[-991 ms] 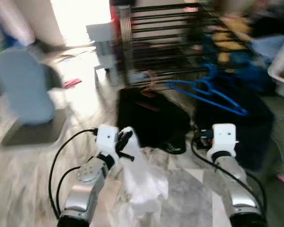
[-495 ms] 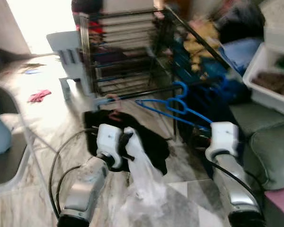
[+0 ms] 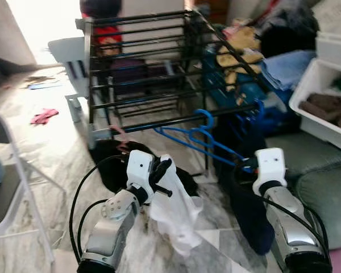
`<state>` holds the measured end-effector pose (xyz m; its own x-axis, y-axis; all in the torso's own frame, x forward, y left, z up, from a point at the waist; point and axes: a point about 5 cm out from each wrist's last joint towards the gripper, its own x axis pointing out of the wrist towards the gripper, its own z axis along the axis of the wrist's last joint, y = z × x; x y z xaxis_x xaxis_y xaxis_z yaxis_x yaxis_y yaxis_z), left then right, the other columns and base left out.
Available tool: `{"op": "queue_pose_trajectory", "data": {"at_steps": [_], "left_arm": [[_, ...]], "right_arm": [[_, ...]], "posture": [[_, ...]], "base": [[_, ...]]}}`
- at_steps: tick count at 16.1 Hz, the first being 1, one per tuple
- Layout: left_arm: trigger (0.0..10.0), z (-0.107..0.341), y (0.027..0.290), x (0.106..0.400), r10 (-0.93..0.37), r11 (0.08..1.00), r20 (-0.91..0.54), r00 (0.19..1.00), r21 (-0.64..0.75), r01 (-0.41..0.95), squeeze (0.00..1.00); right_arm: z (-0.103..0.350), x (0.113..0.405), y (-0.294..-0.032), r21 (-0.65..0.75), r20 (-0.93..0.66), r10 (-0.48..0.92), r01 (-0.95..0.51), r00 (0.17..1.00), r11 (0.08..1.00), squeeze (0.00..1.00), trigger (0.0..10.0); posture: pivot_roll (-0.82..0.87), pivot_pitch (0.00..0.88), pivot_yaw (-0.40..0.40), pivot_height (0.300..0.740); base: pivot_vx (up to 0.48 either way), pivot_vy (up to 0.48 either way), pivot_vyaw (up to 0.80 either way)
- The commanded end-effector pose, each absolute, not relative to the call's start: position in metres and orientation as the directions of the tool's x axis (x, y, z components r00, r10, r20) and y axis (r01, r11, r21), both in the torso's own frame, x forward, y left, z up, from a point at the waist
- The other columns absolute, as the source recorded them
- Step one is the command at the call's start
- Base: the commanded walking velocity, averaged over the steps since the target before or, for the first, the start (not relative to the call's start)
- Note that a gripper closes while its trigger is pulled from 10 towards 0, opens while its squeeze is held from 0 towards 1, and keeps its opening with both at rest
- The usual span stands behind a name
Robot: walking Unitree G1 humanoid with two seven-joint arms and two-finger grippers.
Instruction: Hang hanger
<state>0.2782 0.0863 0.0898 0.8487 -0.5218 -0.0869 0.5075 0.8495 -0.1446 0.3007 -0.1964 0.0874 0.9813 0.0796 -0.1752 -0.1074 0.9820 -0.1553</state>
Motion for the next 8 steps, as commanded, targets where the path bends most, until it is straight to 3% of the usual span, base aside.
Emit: {"op": "queue_pose_trajectory", "data": {"at_steps": [1,3,8], "left_arm": [[10.0,0.097,0.088,0.28,-0.524,0.848,-0.059,0.85,-0.128,0.514,0.0],[10.0,0.098,0.087,0.281,-0.527,0.846,-0.062,0.847,-0.125,0.518,0.0],[10.0,0.098,0.086,0.281,-0.546,0.836,-0.071,0.835,-0.122,0.536,0.0]], "right_arm": [[0.086,0.301,-0.197,-0.157,-0.205,0.125,-0.158,0.971,0.975,0.0,10.0],[0.087,0.301,-0.201,-0.185,-0.244,0.239,-0.288,0.94,0.94,0.0,10.0],[0.092,0.317,-0.218,-0.322,-0.323,0.342,-0.443,0.882,0.837,0.0,10.0]], "posture": [[-0.14,0.0,0.032,0.74],[-0.14,0.0,0.035,0.74],[-0.14,0.0,0.042,0.74]], "base": [[0.0,0.0,0.0],[0.0,0.0,0.0],[0.0,0.0,0.0]]}}
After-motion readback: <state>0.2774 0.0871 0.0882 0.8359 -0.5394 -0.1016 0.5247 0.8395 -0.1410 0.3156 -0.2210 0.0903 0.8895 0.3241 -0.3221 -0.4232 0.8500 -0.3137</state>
